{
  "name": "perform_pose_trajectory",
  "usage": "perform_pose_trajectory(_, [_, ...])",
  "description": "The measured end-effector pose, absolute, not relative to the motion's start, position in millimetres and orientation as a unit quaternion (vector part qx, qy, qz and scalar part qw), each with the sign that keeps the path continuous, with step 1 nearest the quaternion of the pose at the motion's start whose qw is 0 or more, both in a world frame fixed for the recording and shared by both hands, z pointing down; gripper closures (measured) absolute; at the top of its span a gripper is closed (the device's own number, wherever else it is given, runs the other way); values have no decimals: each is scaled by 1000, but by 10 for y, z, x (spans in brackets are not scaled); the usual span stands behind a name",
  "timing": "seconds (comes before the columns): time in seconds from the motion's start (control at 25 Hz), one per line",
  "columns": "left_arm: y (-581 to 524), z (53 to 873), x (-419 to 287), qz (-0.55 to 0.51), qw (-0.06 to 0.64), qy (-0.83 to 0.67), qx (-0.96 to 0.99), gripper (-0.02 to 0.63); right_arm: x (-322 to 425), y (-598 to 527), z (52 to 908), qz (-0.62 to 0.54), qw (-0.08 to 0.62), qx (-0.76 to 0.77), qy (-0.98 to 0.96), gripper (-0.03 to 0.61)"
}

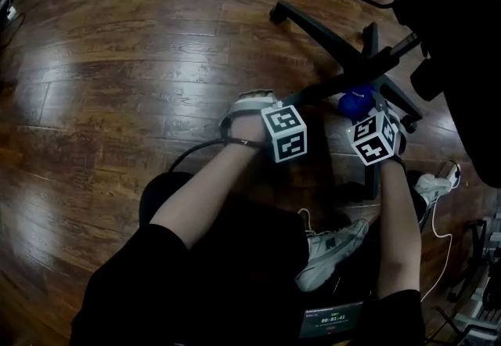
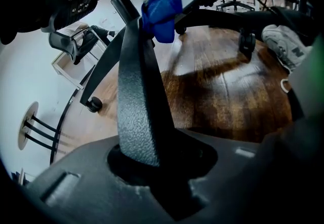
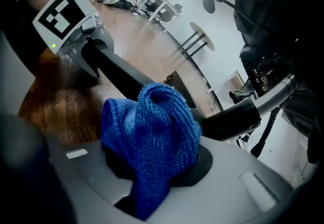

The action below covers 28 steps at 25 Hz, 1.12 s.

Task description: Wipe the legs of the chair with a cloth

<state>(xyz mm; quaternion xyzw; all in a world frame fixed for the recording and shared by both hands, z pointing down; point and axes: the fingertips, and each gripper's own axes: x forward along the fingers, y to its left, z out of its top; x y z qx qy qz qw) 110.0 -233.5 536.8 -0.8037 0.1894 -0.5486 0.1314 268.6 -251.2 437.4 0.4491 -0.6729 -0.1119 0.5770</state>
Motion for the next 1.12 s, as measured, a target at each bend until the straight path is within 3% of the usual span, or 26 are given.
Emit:
perform_pose_trajectory(0.6, [-2359,5422,1106,-553,133,196,-799,502,2897,-484,4966,-65,604,393,-691,483])
perform_pose_trajectory(0.8, [-2333,5413,1109,-553,122,190,-802,502,2882,-701,4960,-54,619,384,-683,484])
perform_pose_trajectory(1.12, [-2329,5384,1116,-553,127,191,-801,502,2782,-1982,4600,-93,594,430,-674,484])
